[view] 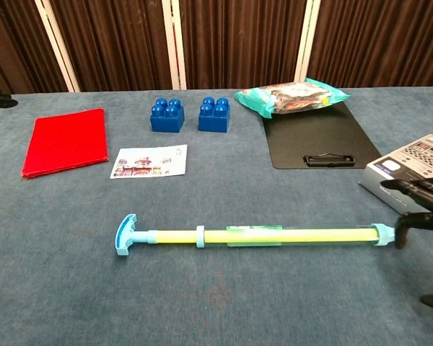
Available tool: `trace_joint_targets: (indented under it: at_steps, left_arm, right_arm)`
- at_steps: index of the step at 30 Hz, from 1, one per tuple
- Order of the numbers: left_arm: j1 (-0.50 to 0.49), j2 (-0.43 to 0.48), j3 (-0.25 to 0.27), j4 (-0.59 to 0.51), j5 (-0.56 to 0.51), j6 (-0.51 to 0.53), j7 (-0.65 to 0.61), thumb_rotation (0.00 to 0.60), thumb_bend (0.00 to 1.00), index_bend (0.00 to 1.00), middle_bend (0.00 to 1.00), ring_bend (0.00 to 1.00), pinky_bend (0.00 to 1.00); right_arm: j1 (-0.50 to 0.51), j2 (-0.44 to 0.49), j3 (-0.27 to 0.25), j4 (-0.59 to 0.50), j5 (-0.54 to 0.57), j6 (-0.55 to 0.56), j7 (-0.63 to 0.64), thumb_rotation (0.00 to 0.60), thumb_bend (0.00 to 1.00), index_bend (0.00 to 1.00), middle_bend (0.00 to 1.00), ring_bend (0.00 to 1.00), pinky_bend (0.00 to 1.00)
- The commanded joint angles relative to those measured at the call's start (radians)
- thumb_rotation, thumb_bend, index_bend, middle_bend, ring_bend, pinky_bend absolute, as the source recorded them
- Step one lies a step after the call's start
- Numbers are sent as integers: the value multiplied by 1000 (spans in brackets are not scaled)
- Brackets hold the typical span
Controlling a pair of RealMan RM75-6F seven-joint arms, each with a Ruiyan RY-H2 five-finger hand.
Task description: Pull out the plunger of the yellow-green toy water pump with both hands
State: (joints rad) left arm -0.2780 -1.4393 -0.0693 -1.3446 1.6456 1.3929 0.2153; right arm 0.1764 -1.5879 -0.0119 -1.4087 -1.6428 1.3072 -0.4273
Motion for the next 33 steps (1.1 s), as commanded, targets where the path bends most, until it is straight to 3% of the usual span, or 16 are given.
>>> trace_joint_targets:
  at_steps: [1,8,22,33]
  left_arm:
    - [-17,-6,3,20,9,-9,-42,600,61,0,0,0,0]
    - [-34,-21,7,51,26,-1,-59,600,61,0,0,0,0]
    - [-46,-37,3,72,0,-7,-53,600,61,0,0,0,0]
    - [-56,-42,-7,91,-25,-8,-68,600,63,0,0,0,0]
  right_arm:
    - [23,-42,15,40,14,-30,-8,600,170,438,0,0,0]
    - [60,-96,42,101,18,-43,19,600,206,439,0,0,0]
    - [87,-75,62,35,27,-37,-31,600,260,444,0,0,0]
    - [139,-129,88,98,60,-89,3,600,300,457,0,0,0]
